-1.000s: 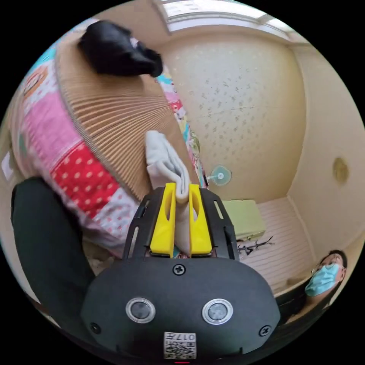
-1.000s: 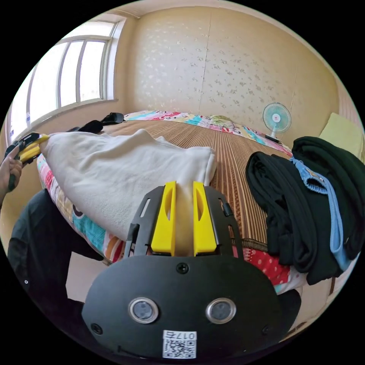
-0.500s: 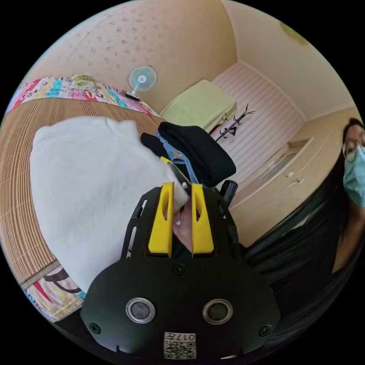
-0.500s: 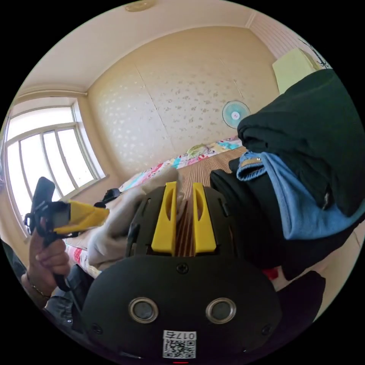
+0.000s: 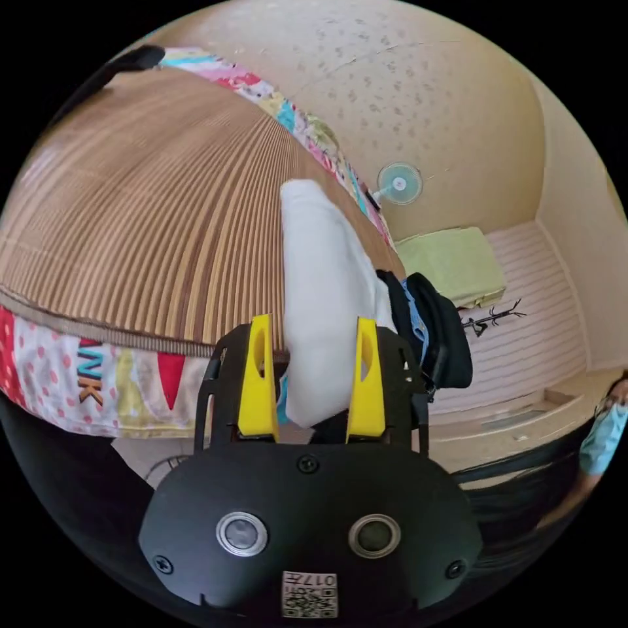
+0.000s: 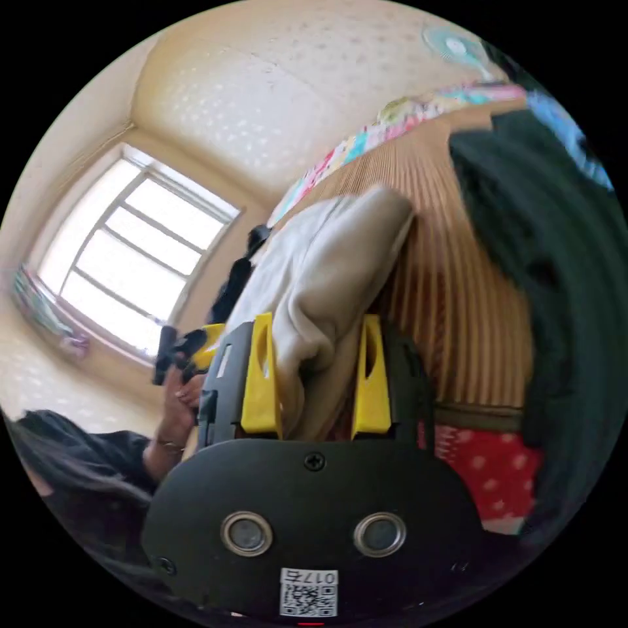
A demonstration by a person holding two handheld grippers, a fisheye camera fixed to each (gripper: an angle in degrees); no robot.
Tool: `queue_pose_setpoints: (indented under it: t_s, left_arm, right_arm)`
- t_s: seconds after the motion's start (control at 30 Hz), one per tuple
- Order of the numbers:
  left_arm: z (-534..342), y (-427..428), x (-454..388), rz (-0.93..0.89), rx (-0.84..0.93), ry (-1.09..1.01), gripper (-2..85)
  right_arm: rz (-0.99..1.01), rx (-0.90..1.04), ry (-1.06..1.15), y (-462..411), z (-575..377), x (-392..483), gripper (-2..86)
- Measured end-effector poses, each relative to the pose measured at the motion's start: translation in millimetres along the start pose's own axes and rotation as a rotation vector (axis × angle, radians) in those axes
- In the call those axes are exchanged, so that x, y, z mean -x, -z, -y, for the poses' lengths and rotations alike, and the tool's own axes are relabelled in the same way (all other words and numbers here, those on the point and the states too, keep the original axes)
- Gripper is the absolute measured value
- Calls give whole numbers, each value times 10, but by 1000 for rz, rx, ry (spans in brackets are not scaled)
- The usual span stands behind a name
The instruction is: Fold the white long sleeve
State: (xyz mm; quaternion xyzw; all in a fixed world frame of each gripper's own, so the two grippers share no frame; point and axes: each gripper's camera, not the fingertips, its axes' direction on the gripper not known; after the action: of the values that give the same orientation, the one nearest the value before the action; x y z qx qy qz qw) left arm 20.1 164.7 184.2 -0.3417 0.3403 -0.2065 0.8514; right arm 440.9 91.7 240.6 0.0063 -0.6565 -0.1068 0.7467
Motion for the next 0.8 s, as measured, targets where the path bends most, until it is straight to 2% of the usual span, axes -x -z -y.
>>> queue_pose_setpoints:
  t_s: [0.1, 0.23, 0.33, 0.47, 0.63, 0.7, 0.8]
  left_arm:
    - [10, -84, 191, -143, 34, 49, 146]
    - [-1, 108, 235, -224, 21, 46, 109]
    - [-48, 676, 192, -235, -102, 4, 101]
    - [27, 1866, 334, -225, -300, -37, 99]
    - [409, 3589, 440, -118, -512, -115, 101]
    - [757, 4446, 474, 21, -575, -130, 109]
    - [1196, 5282, 735, 211, -631, -70, 125]
  right_arm:
    - [114, -44, -56, 53, -117, -285, 172]
    - [148, 2, -66, -47, -127, -175, 158]
    - [166, 48, 44, -295, -53, 316, 150]
    - [237, 46, 198, -914, 193, 1141, 144]
    - [357, 37, 353, -2003, 653, 2323, 144]
    - [408, 27, 360, -2686, 918, 2868, 146]
    - [382, 49, 346, -3628, 1189, 3353, 149]
